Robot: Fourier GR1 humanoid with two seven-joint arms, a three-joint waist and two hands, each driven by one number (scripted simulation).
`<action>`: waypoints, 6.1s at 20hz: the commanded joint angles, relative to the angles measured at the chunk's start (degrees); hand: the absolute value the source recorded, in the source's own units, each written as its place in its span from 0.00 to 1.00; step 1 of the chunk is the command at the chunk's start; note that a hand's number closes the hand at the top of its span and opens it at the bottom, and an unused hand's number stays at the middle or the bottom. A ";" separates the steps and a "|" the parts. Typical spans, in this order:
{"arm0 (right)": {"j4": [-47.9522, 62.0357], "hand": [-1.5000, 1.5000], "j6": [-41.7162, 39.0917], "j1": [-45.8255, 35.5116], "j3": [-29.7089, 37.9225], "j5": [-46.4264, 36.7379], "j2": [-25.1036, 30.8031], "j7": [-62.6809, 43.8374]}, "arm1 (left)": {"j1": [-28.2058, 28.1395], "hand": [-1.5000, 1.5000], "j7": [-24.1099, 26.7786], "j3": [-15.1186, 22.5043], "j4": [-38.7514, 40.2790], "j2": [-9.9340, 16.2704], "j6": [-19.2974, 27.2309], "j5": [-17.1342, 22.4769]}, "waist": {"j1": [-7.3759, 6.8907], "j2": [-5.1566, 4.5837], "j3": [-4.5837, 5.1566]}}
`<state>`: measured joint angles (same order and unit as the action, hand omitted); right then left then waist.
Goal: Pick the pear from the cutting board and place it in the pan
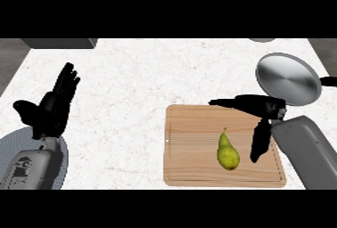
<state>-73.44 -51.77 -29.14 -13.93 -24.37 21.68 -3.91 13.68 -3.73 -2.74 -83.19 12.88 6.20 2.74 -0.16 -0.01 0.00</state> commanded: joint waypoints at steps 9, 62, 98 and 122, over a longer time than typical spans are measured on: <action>5.11 0.00 1.29 -1.50 -5.32 -13.23 1.07 5.23 | -4.29 0.50 -0.80 -0.18 -4.09 -1.02 -2.02 -0.15 | -0.37 -0.02 -0.02; -45.24 1.00 33.47 28.13 2.17 -31.77 -9.91 -1.77 | -1.21 0.50 -0.47 -4.93 -0.60 -1.44 -3.73 -1.95 | 1.51 0.29 0.03; 47.36 1.00 66.33 -14.81 42.46 -22.83 12.36 31.55 | 2.46 0.50 -0.32 0.12 -1.76 -5.46 -3.20 -4.54 | -5.93 -2.48 -0.48; 64.38 0.00 36.56 -14.35 57.81 -5.32 19.66 47.66 | 1.85 0.50 -0.54 -2.70 -0.35 -3.21 -4.49 -3.02 | -2.92 -1.50 -0.47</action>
<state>-10.99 -8.47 -45.75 40.82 -33.04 38.33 40.57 17.25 -4.58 -4.81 -82.95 8.73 2.51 -0.73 -3.66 -1.87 -0.50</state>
